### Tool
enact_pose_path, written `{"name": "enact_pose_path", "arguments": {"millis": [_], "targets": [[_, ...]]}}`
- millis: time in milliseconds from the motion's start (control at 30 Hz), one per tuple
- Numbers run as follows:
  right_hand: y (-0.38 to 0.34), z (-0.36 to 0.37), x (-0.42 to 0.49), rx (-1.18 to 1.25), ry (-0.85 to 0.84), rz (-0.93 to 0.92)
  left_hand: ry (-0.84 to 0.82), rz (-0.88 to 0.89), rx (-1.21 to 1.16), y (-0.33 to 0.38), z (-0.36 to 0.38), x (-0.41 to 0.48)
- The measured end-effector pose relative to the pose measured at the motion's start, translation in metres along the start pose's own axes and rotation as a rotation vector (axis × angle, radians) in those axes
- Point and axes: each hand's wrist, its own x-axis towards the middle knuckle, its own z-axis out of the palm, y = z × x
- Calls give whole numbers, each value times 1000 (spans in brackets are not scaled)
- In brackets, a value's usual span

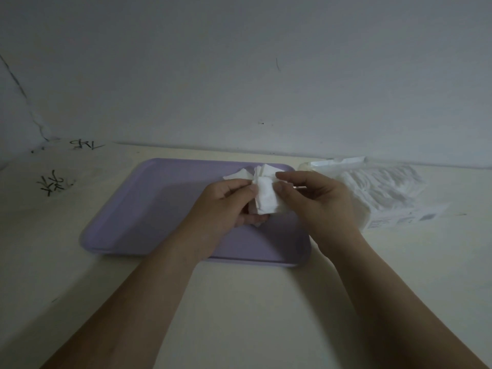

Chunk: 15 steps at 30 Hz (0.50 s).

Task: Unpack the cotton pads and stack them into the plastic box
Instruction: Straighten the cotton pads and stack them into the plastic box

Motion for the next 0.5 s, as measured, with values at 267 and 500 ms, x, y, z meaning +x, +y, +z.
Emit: {"name": "enact_pose_path", "arguments": {"millis": [267,500], "targets": [[0,-1,1,87,-55,17,-43,-4,18,2,-3,-2],[1,1,1,48,-68,-14,-63,-11,24,1,-3,-2]]}}
